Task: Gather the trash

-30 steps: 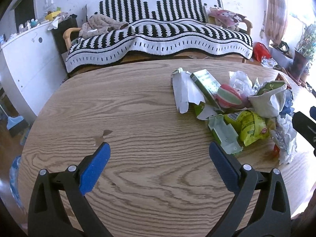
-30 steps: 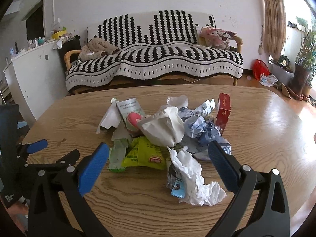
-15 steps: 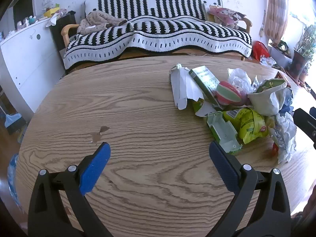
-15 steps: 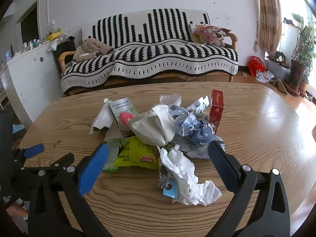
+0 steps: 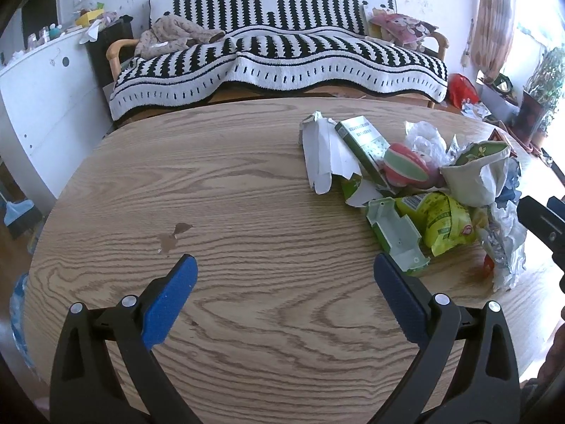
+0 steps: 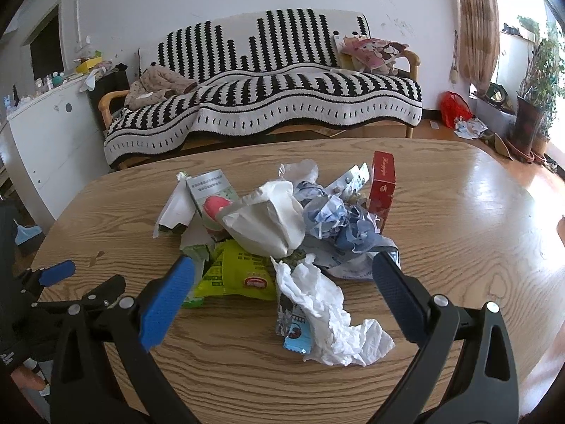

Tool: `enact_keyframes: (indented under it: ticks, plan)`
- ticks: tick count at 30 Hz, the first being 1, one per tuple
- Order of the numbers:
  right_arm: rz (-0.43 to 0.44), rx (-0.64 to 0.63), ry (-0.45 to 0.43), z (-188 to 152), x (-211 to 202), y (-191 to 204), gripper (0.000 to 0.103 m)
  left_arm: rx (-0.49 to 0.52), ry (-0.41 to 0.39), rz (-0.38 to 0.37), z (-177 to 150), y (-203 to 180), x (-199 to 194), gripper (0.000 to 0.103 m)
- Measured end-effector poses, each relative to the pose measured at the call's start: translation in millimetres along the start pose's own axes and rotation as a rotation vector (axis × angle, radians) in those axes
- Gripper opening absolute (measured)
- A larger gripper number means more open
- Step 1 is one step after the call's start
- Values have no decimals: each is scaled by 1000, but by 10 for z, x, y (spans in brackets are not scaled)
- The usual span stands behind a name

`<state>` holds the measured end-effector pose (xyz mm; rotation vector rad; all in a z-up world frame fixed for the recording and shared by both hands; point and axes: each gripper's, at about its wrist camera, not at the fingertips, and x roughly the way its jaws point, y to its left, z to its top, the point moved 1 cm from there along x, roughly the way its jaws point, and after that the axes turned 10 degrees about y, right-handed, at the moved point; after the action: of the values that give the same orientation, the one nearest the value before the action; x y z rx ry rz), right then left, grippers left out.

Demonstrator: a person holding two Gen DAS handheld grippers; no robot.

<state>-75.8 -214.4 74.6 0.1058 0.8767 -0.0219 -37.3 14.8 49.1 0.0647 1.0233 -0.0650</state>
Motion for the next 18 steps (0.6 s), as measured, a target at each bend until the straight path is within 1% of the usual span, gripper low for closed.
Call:
enact_keyframes:
  ticks: [18]
  plan:
    - [1, 32, 12, -9, 34, -93, 97, 2, 31, -5, -17, -17, 78, 97]
